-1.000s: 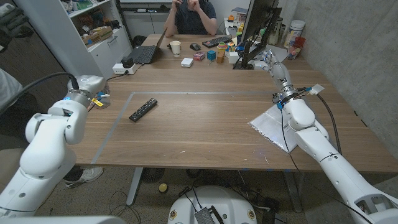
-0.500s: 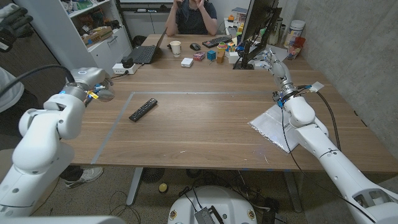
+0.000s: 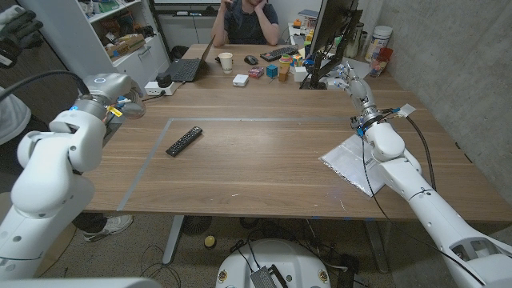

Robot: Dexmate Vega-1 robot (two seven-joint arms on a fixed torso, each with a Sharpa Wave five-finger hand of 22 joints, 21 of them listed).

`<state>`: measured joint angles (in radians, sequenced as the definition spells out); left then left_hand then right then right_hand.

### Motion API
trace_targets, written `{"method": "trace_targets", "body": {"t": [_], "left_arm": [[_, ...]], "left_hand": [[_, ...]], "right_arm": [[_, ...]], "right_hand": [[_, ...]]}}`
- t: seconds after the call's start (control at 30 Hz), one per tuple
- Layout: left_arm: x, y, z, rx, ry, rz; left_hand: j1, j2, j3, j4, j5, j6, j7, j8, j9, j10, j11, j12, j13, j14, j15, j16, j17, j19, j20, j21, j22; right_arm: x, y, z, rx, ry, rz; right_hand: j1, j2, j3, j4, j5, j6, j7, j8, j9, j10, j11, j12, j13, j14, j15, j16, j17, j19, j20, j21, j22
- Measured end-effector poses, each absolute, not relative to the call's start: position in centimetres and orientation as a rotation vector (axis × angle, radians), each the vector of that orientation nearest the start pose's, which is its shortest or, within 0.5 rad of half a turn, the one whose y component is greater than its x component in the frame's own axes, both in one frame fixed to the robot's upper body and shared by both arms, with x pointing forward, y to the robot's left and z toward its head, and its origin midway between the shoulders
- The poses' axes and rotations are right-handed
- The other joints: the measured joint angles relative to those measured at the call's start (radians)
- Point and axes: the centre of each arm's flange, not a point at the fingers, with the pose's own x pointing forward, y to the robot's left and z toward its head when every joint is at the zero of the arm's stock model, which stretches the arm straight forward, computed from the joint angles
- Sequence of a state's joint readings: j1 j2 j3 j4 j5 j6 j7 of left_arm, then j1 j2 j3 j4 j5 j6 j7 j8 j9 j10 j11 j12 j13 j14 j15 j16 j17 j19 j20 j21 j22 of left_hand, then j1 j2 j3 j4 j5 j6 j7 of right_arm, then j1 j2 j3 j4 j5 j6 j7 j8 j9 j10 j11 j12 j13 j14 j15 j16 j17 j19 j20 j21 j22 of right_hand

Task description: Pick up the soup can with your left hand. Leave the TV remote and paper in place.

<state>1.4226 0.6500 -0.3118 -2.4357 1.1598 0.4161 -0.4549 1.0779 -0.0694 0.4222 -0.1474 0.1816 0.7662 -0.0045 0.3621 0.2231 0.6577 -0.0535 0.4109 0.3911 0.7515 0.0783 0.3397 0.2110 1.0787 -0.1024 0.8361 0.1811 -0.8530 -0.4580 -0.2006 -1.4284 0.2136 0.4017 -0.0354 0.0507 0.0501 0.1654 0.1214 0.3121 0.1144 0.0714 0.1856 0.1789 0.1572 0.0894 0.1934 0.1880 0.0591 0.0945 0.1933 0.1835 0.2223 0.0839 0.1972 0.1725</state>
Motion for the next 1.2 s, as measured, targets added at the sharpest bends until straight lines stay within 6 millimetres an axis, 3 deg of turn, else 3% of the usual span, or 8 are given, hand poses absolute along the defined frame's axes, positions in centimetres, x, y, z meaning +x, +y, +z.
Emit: {"method": "trace_targets", "body": {"t": [0.4,0.57,0.77,0.8,0.83,0.93,1.03,1.2], "left_arm": [[37.2,37.9,10.3,1.580,-0.342,0.711],[37.1,37.9,10.2,1.576,-0.338,0.711],[37.1,37.9,9.7,1.572,-0.332,0.703],[37.1,37.9,9.6,1.572,-0.328,0.703],[37.0,37.9,9.6,1.573,-0.329,0.705],[37.0,38.0,9.3,1.575,-0.329,0.718],[36.9,38.0,9.1,1.577,-0.330,0.726],[36.9,38.0,8.9,1.584,-0.335,0.737]], "left_hand": [[-0.009,0.009,0.003,-0.003,-0.003,0.007,0.007,-0.007,0.000,0.006,0.003,-0.003,-0.002,0.007,0.003,-0.006,-0.005,0.000,0.000,0.004,0.000],[-0.010,0.010,-0.009,0.009,-0.003,0.002,0.013,-0.032,0.000,0.010,0.000,-0.026,-0.002,0.011,-0.003,-0.031,-0.010,0.000,0.000,0.015,0.000],[-0.031,0.031,-0.027,0.027,-0.002,-0.002,0.022,-0.054,0.002,0.005,-0.005,-0.045,-0.014,0.008,-0.006,-0.050,-0.016,0.000,0.000,0.015,-0.004],[-0.052,0.052,-0.033,0.033,-0.002,-0.006,0.027,-0.064,0.001,0.002,-0.008,-0.053,-0.017,0.006,-0.008,-0.054,-0.016,0.000,0.000,0.015,-0.005],[-0.082,0.082,-0.041,0.041,-0.002,-0.020,0.024,-0.075,0.000,-0.001,-0.012,-0.062,-0.021,0.001,-0.012,-0.062,-0.016,0.000,0.000,0.015,-0.008],[-0.091,0.091,-0.054,0.054,-0.002,-0.055,0.006,-0.097,0.000,-0.016,-0.011,-0.083,-0.029,-0.001,-0.015,-0.077,-0.015,0.000,0.000,0.015,-0.009],[-0.101,0.101,-0.054,0.054,-0.002,-0.070,0.004,-0.107,0.000,-0.023,-0.014,-0.092,-0.030,-0.006,-0.020,-0.085,-0.016,0.000,0.000,0.011,-0.009],[-0.103,0.103,-0.024,0.050,-0.002,-0.070,0.004,-0.108,-0.005,-0.023,-0.014,-0.094,-0.030,-0.006,-0.020,-0.093,-0.021,0.009,-0.009,0.011,-0.009]], "right_arm": [[60.3,-29.8,5.6,-0.264,-0.920,0.072],[60.2,-29.8,5.5,-0.263,-0.923,0.074],[59.9,-29.7,5.4,-0.256,-0.926,0.078],[59.8,-29.7,5.4,-0.256,-0.928,0.080],[59.8,-29.7,5.4,-0.256,-0.928,0.080],[59.7,-29.6,5.2,-0.255,-0.923,0.082],[59.5,-29.5,5.1,-0.254,-0.920,0.084],[59.2,-29.3,5.0,-0.250,-0.918,0.082]], "right_hand": [[0.000,0.000,-0.005,0.003,0.000,0.004,-0.004,0.000,0.000,0.000,0.000,0.000,0.000,0.000,0.000,0.000,0.000,-0.005,-0.006,0.000,0.000],[0.000,0.000,-0.005,0.003,0.000,0.007,-0.007,0.000,0.000,0.000,0.000,0.000,0.000,0.000,0.000,0.000,0.000,-0.005,-0.005,0.000,0.000],[0.000,0.000,-0.005,0.003,0.000,0.007,-0.007,0.000,0.000,0.000,0.000,0.000,0.000,0.004,0.004,0.000,0.000,-0.005,-0.005,0.000,0.000],[0.000,0.000,-0.005,0.003,0.000,0.007,-0.007,0.000,0.000,0.000,0.000,0.000,0.000,0.004,0.004,0.000,0.000,-0.005,-0.005,0.000,0.000],[0.000,0.000,-0.005,0.003,0.000,0.007,-0.007,0.000,0.000,0.000,0.000,0.000,0.000,0.004,0.004,0.000,0.000,-0.005,-0.005,0.000,0.000],[0.000,0.000,-0.005,0.003,0.000,0.015,-0.010,0.008,0.000,0.000,0.000,0.000,0.000,0.004,0.004,0.000,0.000,-0.005,-0.005,0.000,0.000],[0.000,0.000,-0.005,0.003,0.000,0.018,-0.007,0.008,0.000,0.000,0.000,0.000,0.000,0.004,0.004,0.000,0.000,-0.005,-0.005,0.000,0.000],[0.000,0.000,-0.005,0.003,0.000,0.018,-0.007,0.008,0.000,0.000,0.000,0.000,0.000,0.004,0.004,0.000,0.000,-0.005,-0.005,0.000,0.000]]}}
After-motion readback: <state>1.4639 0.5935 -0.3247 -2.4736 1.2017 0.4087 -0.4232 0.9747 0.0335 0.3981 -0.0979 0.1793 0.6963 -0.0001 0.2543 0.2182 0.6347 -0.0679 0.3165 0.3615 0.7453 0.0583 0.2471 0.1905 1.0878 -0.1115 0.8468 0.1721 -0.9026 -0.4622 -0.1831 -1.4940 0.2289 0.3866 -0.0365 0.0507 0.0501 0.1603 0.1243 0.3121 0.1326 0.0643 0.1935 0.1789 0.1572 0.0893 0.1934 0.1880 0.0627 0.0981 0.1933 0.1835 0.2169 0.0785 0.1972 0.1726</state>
